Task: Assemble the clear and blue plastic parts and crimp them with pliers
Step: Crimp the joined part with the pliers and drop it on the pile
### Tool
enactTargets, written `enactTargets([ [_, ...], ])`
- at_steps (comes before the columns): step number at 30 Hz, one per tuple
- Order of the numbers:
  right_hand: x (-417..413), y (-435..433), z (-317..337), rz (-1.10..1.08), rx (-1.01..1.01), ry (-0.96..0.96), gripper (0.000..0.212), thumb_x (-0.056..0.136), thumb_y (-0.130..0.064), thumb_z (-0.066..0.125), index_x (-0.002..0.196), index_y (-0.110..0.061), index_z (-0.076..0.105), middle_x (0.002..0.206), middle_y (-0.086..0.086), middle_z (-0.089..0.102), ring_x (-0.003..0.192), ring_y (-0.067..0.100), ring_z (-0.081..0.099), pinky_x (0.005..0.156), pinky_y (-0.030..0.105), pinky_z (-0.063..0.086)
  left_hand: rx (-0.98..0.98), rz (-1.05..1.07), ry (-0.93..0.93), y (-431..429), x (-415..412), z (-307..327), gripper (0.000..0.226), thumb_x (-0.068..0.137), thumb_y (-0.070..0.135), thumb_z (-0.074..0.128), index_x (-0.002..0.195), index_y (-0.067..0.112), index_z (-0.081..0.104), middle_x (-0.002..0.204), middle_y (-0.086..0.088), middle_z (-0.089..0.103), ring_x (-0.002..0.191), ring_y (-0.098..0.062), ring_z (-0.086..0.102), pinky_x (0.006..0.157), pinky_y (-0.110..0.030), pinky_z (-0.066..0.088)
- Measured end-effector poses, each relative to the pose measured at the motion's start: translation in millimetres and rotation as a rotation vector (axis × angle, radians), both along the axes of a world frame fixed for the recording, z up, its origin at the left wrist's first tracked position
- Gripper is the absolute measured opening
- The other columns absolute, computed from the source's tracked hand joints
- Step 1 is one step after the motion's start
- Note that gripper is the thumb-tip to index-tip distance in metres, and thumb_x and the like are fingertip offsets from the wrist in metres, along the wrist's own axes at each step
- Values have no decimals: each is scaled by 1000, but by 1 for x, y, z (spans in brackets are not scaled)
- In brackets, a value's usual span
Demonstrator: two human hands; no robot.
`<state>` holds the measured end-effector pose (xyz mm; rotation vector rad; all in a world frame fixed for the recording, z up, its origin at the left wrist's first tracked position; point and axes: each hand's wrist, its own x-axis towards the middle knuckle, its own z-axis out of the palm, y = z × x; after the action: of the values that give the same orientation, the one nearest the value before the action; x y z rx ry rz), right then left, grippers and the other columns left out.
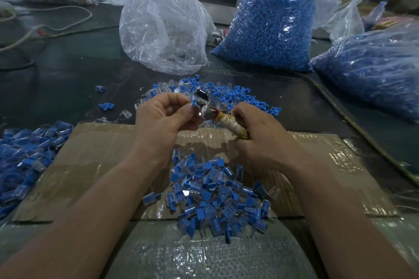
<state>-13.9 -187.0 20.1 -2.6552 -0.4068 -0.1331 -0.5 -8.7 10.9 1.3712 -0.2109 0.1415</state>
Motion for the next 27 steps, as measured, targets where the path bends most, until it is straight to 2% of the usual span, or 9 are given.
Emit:
enactTargets([
  [4, 0, 1, 2, -10, 19, -13, 26, 76, -15, 61, 93, -25, 46, 80, -14, 45, 72, 4, 43, 61, 23, 36, 7, -2, -12, 1, 0, 0, 9, 78, 0, 60, 77, 9, 59, 62, 1, 68, 57, -11, 65, 55, -19, 53],
  [10, -1, 2, 4, -9, 68, -55, 31, 73, -8, 60, 87, -31, 44, 73, -16, 44, 68, 1, 43, 58, 25, 32, 30, 30, -32, -1, -1, 0, 9, 81, -2, 59, 79, 7, 59, 61, 1, 68, 57, -10, 65, 53, -18, 52],
  [13, 0, 3, 4, -6, 51, -70, 29, 74, -8, 60, 87, -29, 45, 71, -16, 44, 66, 5, 43, 57, 22, 33, 32, 56, -35, -1, -1, -1, 10, 81, -2, 60, 78, 7, 58, 59, 2, 67, 54, -9, 64, 51, -17, 51],
  [18, 0, 4, 2, -9, 38, -58, 29, 75, -10, 60, 86, -30, 42, 71, -16, 42, 66, 2, 41, 56, 23, 30, 34, 65, -24, -1, -1, -2, 9, 81, -1, 60, 78, 7, 58, 61, 2, 67, 55, -9, 64, 51, -17, 51],
  [23, 2, 4, -2, -24, 10, -73, 25, 75, -13, 60, 86, -27, 43, 73, -16, 39, 68, 0, 39, 59, 18, 30, 45, 38, -9, -1, 0, -3, 9, 81, -2, 60, 78, 7, 59, 62, 1, 68, 55, -9, 64, 51, -17, 51],
  [27, 5, -2, 0, -60, 1, -82, 23, 74, -11, 57, 88, -24, 44, 75, -16, 40, 68, 5, 39, 59, 19, 32, -40, 90, 45, 7, 5, -2, 11, 82, -1, 59, 78, 9, 61, 66, -2, 70, 58, -12, 65, 52, -17, 51],
])
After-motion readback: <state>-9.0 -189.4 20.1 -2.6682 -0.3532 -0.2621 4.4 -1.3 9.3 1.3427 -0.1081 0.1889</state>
